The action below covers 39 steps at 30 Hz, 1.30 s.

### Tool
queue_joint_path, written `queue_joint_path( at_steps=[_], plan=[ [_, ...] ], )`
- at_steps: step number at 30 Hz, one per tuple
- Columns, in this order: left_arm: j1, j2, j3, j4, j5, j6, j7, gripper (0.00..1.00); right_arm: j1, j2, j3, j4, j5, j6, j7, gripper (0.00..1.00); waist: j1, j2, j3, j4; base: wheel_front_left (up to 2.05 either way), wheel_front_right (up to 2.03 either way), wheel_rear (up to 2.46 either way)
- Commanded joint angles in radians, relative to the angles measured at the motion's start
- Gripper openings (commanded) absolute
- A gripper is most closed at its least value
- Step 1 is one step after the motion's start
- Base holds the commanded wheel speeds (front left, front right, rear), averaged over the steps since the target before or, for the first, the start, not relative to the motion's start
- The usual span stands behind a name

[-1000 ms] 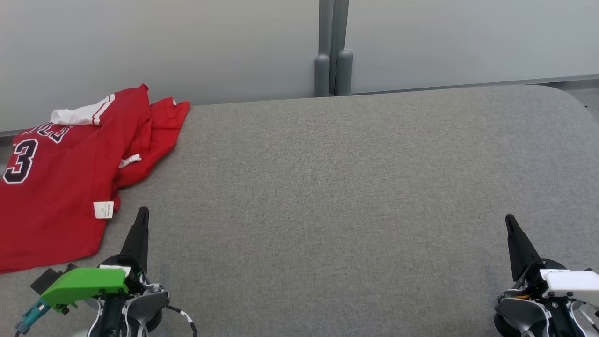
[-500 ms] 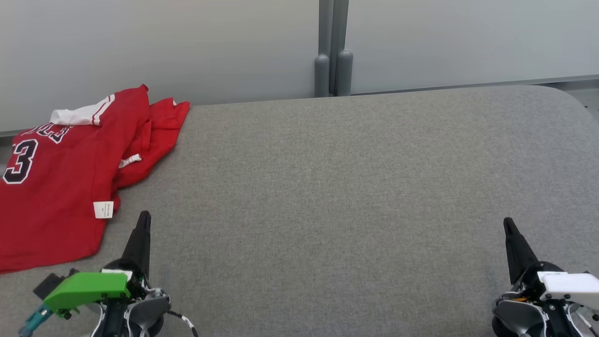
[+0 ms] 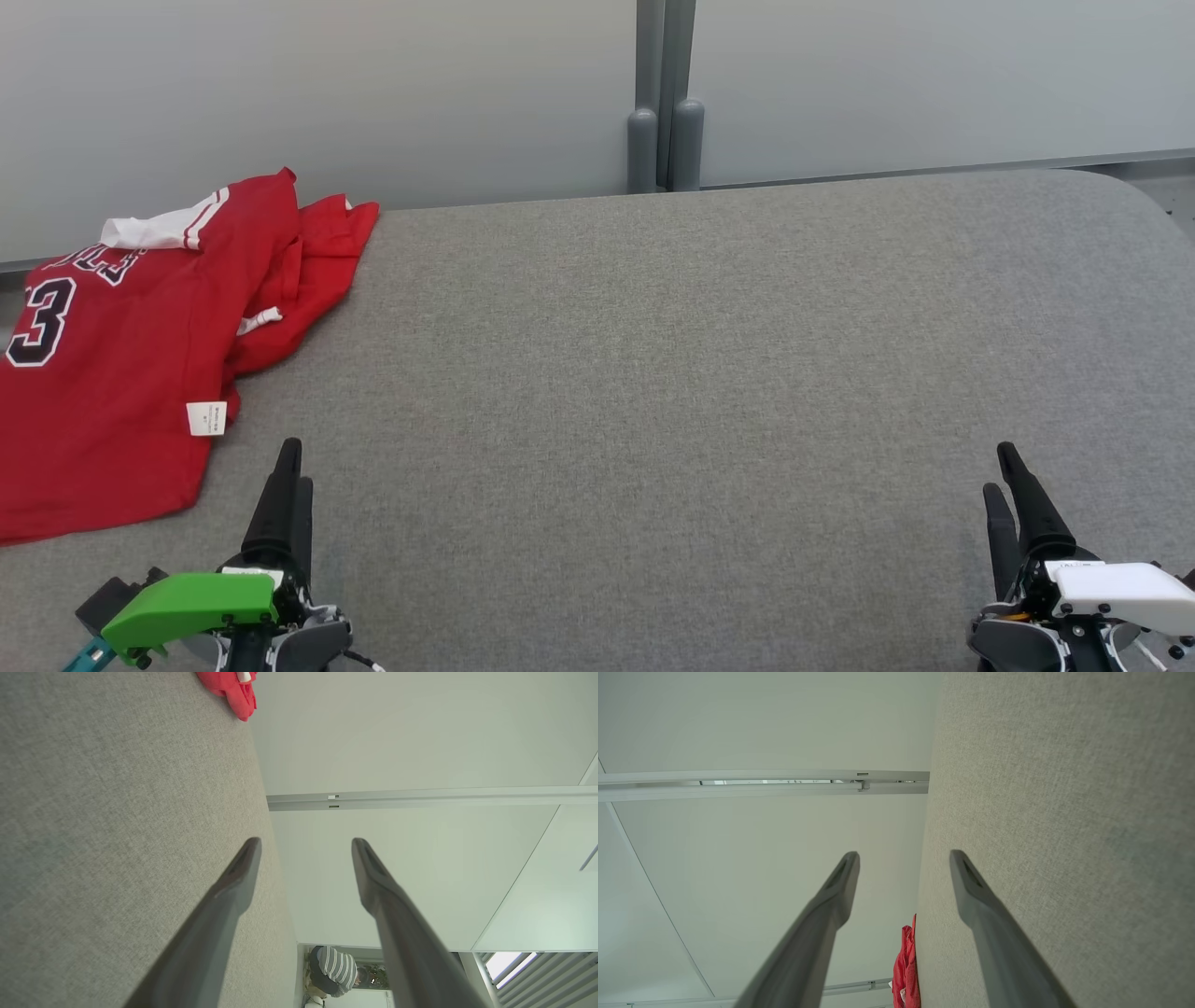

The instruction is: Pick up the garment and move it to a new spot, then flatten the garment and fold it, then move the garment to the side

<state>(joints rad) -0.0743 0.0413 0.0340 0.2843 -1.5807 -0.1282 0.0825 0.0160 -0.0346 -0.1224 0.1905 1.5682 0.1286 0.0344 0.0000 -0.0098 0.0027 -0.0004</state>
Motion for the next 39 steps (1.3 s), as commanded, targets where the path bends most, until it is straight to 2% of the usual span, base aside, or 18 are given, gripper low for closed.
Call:
queue_joint_path(
  at_steps=[1,13,27,39],
  plan=[
    [-0.006,0.004,-0.001,-0.031,0.024,0.001,-0.012,1.0,-0.018,-0.006,0.002,-0.014,-0.026,0.002,-0.011,1.0,0.0,0.0009,0.0,0.0,0.0,0.0,0.0],
    [0.012,0.005,-0.021,-0.113,0.182,0.031,-0.068,1.0,-0.025,-0.008,0.011,-0.071,-0.224,0.002,-0.059,1.0,0.0,0.0019,0.0,0.001,0.0,0.0,0.0],
    [0.017,0.006,-0.074,-0.198,0.503,0.062,-0.124,1.0,-0.028,-0.01,0.062,-0.152,-0.543,0.002,-0.108,1.0,0.0,0.003,0.0,0.005,0.0,0.0,0.0],
    [0.036,0.008,-0.11,-0.209,0.775,0.079,-0.168,1.0,-0.023,-0.012,0.098,-0.177,-0.785,0.002,-0.145,1.0,0.0,0.0039,0.001,0.007,0.0,0.0,0.0]
  ],
)
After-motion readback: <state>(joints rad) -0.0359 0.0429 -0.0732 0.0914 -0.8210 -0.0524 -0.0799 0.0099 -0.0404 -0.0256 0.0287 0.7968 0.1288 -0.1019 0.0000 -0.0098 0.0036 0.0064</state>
